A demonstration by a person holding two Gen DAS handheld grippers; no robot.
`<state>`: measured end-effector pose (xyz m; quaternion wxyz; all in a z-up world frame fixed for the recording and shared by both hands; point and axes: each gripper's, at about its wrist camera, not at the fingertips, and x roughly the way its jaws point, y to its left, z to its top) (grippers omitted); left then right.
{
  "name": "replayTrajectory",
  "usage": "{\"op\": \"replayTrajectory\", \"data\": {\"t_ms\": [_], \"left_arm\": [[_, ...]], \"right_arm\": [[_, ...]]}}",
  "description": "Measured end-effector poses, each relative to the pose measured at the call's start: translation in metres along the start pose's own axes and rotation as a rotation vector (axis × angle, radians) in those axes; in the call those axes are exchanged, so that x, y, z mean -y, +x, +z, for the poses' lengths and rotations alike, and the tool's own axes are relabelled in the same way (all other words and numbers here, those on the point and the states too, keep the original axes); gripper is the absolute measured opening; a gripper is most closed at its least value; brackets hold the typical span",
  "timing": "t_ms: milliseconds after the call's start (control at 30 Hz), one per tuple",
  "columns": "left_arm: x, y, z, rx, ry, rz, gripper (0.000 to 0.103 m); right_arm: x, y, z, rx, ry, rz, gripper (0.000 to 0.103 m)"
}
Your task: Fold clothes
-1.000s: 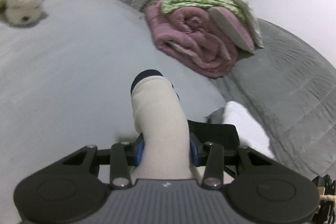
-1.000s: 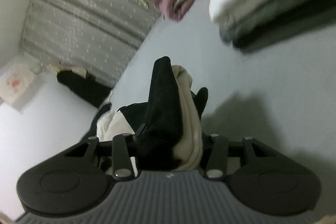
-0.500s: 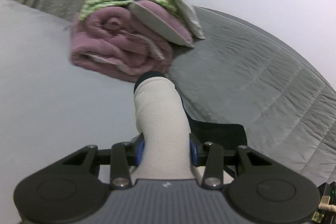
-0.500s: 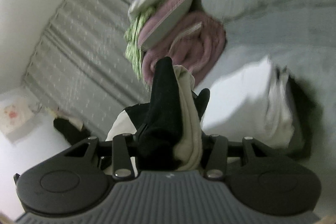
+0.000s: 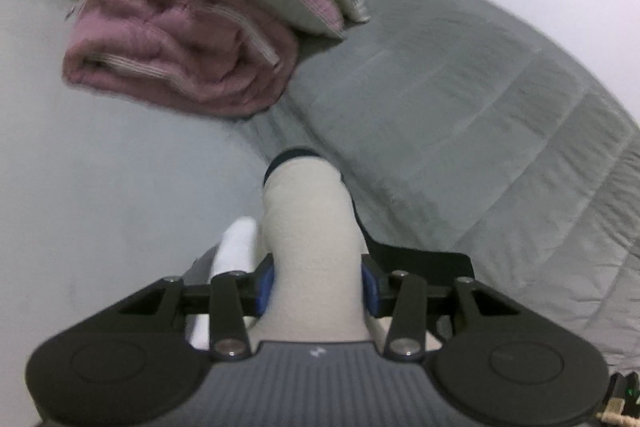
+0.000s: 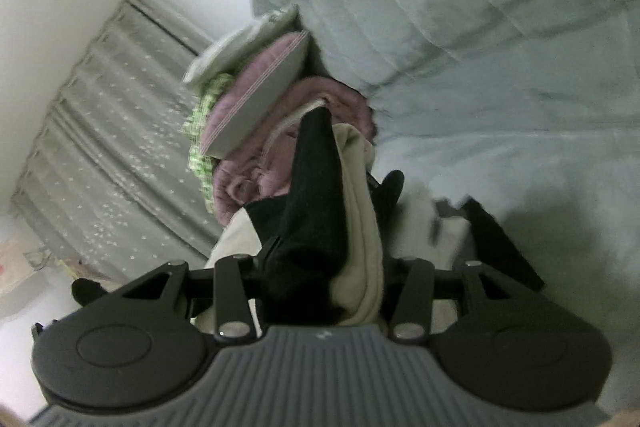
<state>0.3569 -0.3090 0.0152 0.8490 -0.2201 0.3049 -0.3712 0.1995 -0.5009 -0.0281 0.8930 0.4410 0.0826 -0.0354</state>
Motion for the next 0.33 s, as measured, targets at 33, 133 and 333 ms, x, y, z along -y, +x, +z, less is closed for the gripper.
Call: {"op": "replayTrajectory", "data": {"t_ms": [33, 133, 333], "left_arm": [[-0.006, 0.005, -0.005, 0.009, -0.003, -0.007, 0.053], [-0.016, 0.013, -0.018, 0.056, -0.003, -0.041, 0.056], [-0.021, 0.011, -0.024, 0.109, 0.002, -0.046, 0.078]], "right_arm": [[0.005, 0.001, -0.003, 0.009, -0.001, 0.009, 0.049], [0.015, 0.003, -0.009, 0.039, -0.035, 0.035, 0.049], [0.020, -0.001, -0.012, 0.080, -0.068, 0.097, 0.055]]}}
